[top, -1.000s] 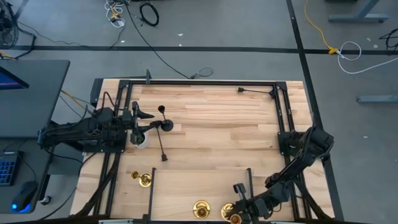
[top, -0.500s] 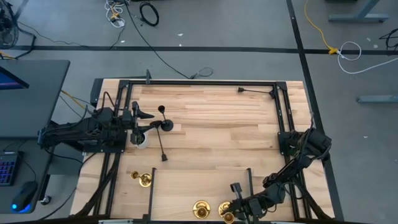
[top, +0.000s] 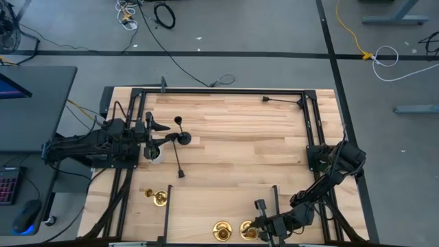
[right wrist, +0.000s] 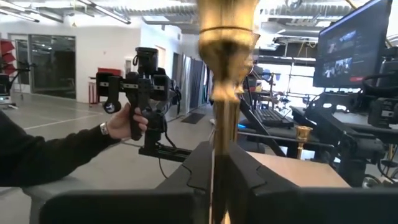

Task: Pick & Place candle stick holders
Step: Put the right yellow candlestick on the shelf

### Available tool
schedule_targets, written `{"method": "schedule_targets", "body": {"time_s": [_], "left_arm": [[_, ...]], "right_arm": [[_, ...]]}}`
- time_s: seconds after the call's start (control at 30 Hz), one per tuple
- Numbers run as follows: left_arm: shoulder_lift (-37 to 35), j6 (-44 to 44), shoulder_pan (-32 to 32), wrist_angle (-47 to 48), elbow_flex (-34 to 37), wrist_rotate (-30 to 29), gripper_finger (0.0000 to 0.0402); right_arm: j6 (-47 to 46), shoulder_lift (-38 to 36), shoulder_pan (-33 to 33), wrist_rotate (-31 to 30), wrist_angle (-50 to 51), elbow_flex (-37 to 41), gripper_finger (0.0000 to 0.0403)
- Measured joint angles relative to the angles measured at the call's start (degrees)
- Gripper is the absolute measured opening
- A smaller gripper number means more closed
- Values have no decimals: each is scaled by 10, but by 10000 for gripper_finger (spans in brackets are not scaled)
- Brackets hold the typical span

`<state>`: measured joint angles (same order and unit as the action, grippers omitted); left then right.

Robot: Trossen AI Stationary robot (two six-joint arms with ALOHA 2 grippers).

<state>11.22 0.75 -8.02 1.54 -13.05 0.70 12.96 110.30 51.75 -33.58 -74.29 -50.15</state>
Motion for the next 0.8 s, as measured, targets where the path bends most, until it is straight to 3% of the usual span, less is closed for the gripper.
{"method": "schedule_targets", "body": {"time_s": [0.47, 0.8], "left_arm": [[0, 1, 0, 0, 0, 0, 211], [0, 1, 0, 0, 0, 0, 211]], "right_arm": [[28, -14, 25, -10, 19, 2, 51], [60, -24, 36, -78, 8, 2, 79]]}}
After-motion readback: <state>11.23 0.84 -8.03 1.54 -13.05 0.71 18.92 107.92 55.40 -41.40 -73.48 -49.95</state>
